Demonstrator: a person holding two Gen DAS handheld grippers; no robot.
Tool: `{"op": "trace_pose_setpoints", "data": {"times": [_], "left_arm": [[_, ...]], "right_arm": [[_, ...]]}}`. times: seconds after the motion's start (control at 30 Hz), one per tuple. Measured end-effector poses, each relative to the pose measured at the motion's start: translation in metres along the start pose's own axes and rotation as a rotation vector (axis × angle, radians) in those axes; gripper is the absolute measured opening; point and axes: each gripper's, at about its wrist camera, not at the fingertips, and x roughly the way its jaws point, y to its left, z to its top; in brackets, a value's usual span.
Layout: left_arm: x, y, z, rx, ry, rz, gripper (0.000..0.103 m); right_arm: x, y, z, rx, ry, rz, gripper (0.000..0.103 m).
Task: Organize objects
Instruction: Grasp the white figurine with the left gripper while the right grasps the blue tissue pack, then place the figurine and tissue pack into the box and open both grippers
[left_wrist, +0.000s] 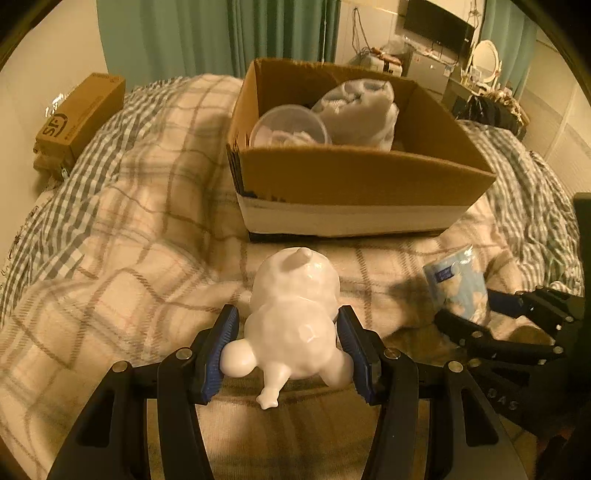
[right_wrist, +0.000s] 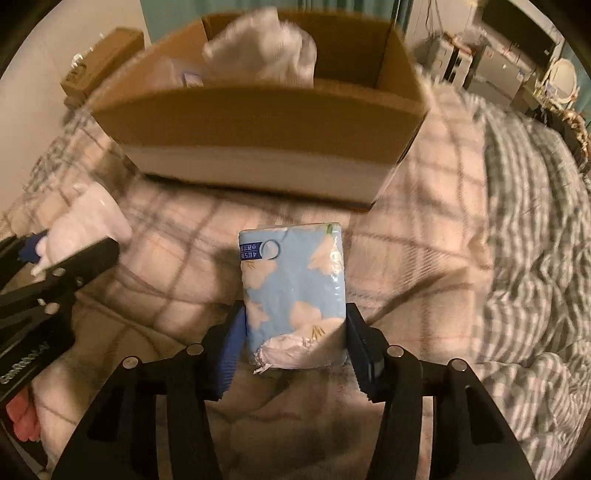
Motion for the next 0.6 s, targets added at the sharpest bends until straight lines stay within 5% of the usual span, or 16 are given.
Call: {"op": "trace_pose_setpoints", "data": {"times": [0.33, 0.6], "left_arm": [[-0.049, 0.0, 0.018, 0.026, -0.085, -0.018, 0.057], [-0.086, -0.004, 0.105, 0.034, -0.212, -0.061, 0.057]], "right_arm": [[-0.1, 0.01, 0.023, -0.021, -0.251, 0.002, 0.051], [-0.168, -0.007, 0.096, -0.026, -0.422, -0.031, 0.051]]}}
